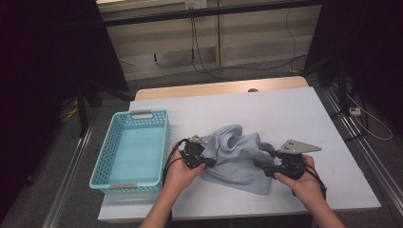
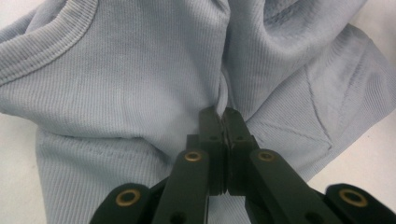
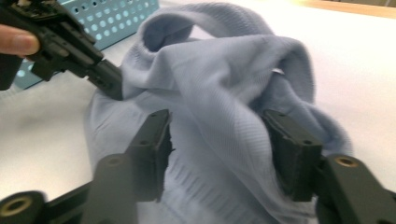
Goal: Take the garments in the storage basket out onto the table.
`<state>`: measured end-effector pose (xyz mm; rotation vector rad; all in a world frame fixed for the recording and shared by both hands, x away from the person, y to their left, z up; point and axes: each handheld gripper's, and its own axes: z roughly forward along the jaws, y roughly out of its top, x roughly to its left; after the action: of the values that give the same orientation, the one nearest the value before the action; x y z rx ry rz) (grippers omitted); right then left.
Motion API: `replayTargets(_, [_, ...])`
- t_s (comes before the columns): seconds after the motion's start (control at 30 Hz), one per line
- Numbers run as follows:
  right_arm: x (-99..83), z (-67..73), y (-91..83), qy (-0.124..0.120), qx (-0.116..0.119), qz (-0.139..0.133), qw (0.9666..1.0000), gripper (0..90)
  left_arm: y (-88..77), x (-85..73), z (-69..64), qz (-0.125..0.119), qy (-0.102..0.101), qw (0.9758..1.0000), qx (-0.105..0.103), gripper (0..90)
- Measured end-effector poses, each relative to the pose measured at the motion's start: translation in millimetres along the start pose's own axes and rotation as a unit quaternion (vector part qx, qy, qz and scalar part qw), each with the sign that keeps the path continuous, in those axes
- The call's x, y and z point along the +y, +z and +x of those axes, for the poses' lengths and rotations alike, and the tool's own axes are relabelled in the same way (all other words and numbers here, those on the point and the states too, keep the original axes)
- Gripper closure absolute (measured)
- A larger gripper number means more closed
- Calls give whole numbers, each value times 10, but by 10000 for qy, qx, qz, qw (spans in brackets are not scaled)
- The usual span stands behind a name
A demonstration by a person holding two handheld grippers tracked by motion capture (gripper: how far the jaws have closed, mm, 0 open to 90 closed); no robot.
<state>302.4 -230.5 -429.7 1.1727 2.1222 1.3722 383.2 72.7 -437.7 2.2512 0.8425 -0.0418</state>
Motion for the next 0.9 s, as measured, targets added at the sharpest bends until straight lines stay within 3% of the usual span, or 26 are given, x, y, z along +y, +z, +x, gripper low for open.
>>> replayTargets(0.33, [61, -81, -15, 174, -214, 110, 9996, 287, -60, -18, 35, 28, -44, 10000, -7, 889])
replayTargets(0.5, [129, -132, -32, 234, -247, 59, 9994, 280, -98, -32, 52, 26, -133, 9999, 8, 889])
replayTargets(0.9, [246, -377, -121, 418, -586, 26, 9974, 272, -180, -33, 56, 51, -132, 9999, 83, 888])
